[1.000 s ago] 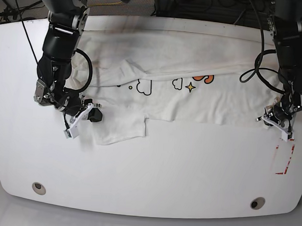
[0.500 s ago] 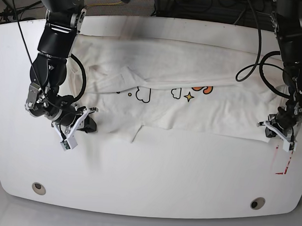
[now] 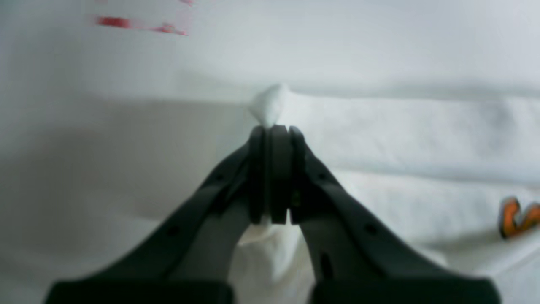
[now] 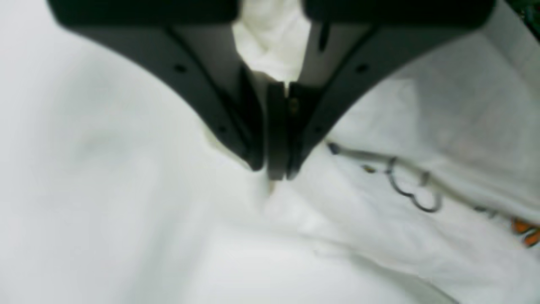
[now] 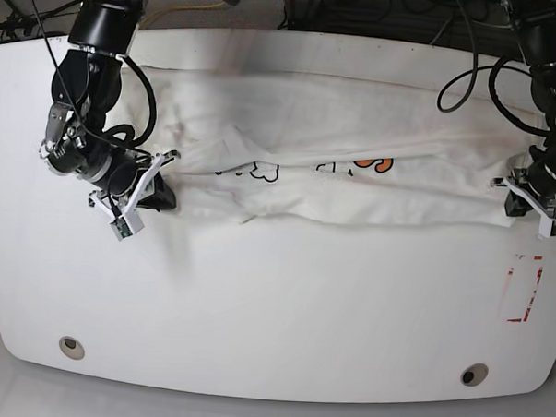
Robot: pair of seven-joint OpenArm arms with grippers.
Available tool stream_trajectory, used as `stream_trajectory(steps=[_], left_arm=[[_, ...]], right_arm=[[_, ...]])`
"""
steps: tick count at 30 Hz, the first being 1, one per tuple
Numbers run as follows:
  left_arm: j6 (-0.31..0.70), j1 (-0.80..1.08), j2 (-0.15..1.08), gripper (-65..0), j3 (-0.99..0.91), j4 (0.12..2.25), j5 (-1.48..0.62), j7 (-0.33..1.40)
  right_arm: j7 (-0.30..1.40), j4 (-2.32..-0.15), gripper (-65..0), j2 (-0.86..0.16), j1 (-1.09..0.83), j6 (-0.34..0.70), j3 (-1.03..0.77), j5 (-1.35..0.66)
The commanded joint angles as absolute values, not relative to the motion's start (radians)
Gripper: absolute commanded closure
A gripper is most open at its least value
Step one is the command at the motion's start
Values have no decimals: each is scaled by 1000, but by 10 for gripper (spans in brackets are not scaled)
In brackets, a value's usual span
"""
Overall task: Fold the T-shirt properly
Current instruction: 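Lift the pinched edge and fold it over onto the first fold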
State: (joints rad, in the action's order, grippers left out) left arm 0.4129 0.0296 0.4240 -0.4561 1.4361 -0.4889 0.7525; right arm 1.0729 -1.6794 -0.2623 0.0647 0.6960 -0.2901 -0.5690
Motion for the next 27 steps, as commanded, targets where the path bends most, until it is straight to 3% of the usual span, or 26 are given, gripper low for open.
stream_trajectory(steps=[1, 13, 27], left_arm=[[441, 38, 449, 0, -506, 1478, -490, 763], [697, 176, 446, 0, -682, 1593, -490, 903], [698, 314, 449, 0, -839, 1616, -490, 1032]], right_arm=[[1053, -1735, 0, -272, 50, 698, -317, -608], [1053, -1917, 0, -269, -183, 698, -395, -794], [1053, -1923, 0, -268, -360, 698, -398, -825]])
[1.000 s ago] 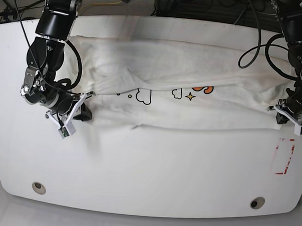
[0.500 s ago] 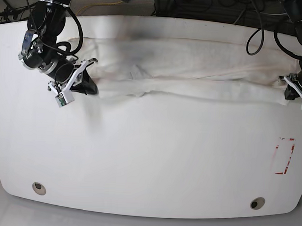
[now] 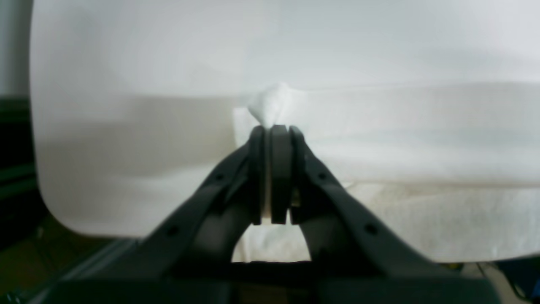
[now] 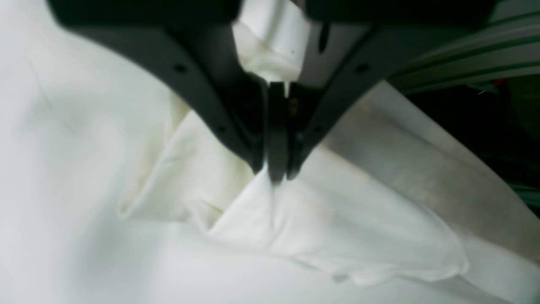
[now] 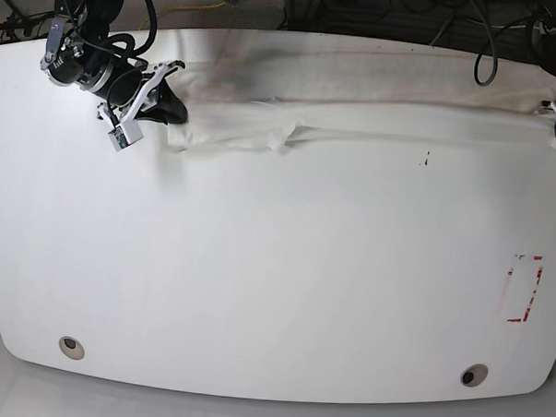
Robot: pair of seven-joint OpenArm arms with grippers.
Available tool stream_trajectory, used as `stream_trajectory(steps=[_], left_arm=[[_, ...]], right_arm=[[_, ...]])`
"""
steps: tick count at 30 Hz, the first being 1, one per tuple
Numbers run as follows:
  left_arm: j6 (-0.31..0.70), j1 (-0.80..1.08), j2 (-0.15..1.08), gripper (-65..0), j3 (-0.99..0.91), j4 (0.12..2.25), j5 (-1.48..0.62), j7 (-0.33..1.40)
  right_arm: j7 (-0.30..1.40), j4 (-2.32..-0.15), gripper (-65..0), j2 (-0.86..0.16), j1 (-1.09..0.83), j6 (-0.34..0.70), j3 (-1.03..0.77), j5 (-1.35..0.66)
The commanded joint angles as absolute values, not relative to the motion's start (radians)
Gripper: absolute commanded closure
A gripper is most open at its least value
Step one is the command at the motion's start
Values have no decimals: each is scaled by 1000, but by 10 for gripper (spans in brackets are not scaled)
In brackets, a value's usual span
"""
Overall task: Fold the T-shirt properly
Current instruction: 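Lift the pinched edge and fold it over onto the first fold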
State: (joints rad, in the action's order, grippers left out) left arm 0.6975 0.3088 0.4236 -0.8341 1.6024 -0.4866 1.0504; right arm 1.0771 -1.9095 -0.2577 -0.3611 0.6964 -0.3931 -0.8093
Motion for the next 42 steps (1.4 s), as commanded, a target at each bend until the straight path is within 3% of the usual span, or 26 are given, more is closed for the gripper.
stream_trajectory(steps=[1, 4, 10, 14, 20, 25, 32, 42], left_arm=[[698, 326, 450, 0, -834, 1615, -489, 1032], [698, 349, 455, -22, -796, 1615, -487, 1032], [698, 367, 456, -303, -754, 1621, -487, 1033], [698, 367, 456, -383, -751, 1621, -490, 1035], [698, 377, 456, -385, -799, 1656, -595, 1035], [698, 415, 450, -385, -846, 1655, -694, 1035], [698, 437, 418, -383, -826, 1580, -576, 1032], [698, 387, 414, -383, -734, 1368, -438, 931]], right_arm=[[1053, -1923, 0, -268, -364, 698, -398, -825], [1053, -1923, -65, -268, -371, 698, -400, -820], [1053, -1931, -368, -268, -383, 698, -403, -800], [1053, -1963, -476, -269, -398, 698, -437, -883], [1053, -1982, -441, -268, -390, 698, -473, -1058], [1053, -1982, -355, -209, -354, 698, -453, -1067], [1053, -1942, -198, -131, -335, 698, -355, -849], [1024, -1776, -193, -88, -274, 698, -344, -515]])
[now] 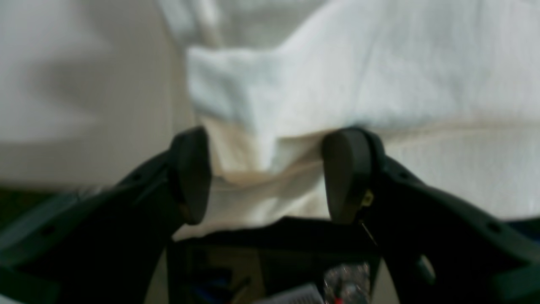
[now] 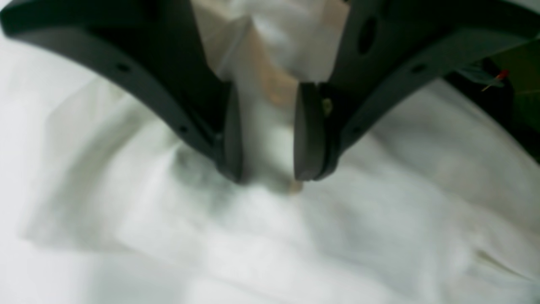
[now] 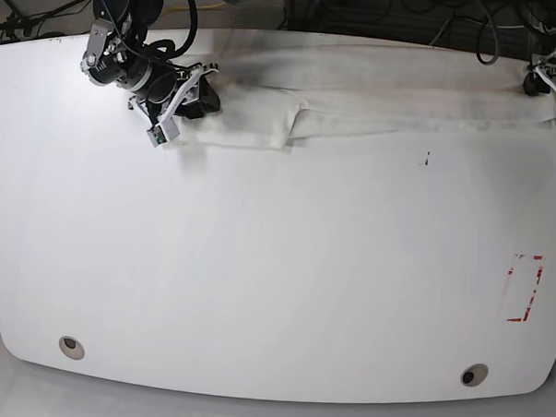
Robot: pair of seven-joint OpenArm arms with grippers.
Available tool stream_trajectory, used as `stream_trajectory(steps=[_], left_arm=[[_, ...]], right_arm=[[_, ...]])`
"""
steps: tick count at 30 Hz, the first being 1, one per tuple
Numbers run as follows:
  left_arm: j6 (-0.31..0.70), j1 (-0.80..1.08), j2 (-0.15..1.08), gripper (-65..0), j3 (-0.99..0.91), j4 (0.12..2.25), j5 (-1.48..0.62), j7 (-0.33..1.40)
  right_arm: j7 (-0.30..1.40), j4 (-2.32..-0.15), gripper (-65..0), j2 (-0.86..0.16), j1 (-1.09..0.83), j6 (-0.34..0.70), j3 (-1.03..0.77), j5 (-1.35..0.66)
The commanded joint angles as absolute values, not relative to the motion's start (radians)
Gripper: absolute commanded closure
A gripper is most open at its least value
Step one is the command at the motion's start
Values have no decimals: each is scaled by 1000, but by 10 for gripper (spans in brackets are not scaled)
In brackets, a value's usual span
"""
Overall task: Fold the T-shirt properly
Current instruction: 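Lift the pinched edge and fold it over onto the first fold, then release the edge and smooth the long folded strip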
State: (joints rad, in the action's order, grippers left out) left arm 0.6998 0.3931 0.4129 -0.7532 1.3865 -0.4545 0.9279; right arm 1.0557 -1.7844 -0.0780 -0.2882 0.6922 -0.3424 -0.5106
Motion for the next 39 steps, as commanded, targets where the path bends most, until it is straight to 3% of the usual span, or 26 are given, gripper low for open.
stream_trajectory(steps=[1, 15, 20, 25, 39], left_arm=[[698, 377, 414, -383, -722, 1368, -435, 923], [698, 196, 414, -389, -595, 1402, -504, 947], [698, 188, 420, -392, -687, 1438, -722, 1069], [698, 191, 446, -489, -782, 1449, -839, 1113], [698, 140, 447, -500, -765, 1311, -719, 1040]], right_arm=[[1013, -1758, -193, -91, -259, 698, -348, -509], [926, -1454, -193, -265, -67, 698, -344, -509], [931, -1469, -192, -268, -65, 698, -343, -506], [932, -1483, -192, -249, -70, 698, -341, -510], [932, -1483, -190, -228, -68, 698, -341, -510]])
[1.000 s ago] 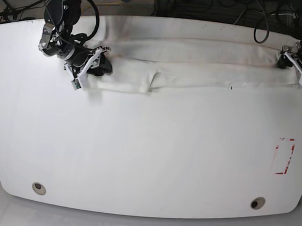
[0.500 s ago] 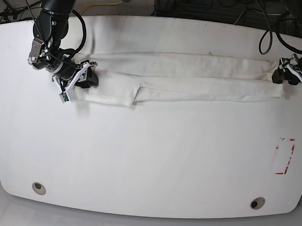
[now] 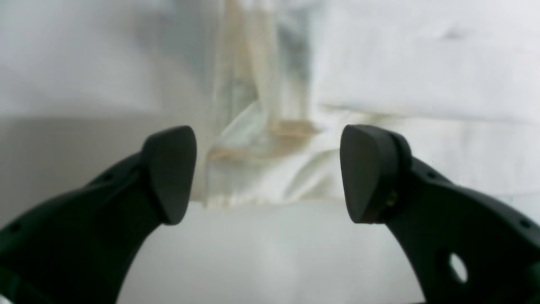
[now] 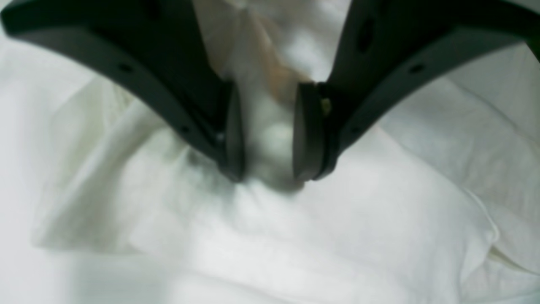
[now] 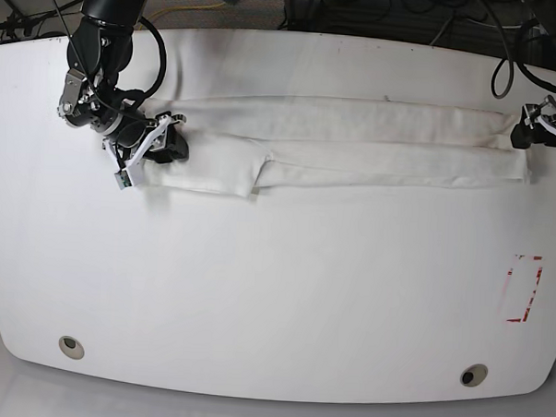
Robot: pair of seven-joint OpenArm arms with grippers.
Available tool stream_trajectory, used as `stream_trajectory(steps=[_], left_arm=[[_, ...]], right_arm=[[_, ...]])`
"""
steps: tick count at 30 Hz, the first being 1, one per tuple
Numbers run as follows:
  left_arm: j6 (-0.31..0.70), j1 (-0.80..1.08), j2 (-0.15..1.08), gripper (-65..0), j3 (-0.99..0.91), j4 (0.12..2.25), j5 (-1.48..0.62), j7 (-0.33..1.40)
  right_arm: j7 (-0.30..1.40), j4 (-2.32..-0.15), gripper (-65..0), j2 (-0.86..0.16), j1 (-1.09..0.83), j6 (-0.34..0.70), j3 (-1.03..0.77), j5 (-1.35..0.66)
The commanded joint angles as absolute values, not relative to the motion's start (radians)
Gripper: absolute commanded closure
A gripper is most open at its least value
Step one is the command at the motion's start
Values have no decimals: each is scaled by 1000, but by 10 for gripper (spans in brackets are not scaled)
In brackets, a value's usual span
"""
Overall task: Fold the T-shirt properly
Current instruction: 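Release the edge and smooth the long folded strip, then move the left gripper inward and grasp the strip's end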
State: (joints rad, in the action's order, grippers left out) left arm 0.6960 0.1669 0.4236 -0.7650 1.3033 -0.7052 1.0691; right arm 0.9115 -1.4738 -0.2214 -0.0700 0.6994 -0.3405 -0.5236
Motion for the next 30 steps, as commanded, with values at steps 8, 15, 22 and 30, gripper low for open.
stream_trajectory(steps=[8, 15, 22, 30], left_arm=[[698, 111, 447, -500, -762, 1236, -638, 1009], [698, 104, 449, -497, -702, 1194, -595, 981], [698, 105, 443, -161, -664, 1194, -615, 980], [698, 131, 433, -4, -705, 1311, -622, 983]], right_arm=[[932, -1483, -190, -231, -68, 698, -341, -510], [932, -1483, -190, -229, -70, 698, -343, -510], [932, -1483, -189, -228, -70, 698, -343, -510], [932, -1483, -189, -226, -70, 698, -344, -510]])
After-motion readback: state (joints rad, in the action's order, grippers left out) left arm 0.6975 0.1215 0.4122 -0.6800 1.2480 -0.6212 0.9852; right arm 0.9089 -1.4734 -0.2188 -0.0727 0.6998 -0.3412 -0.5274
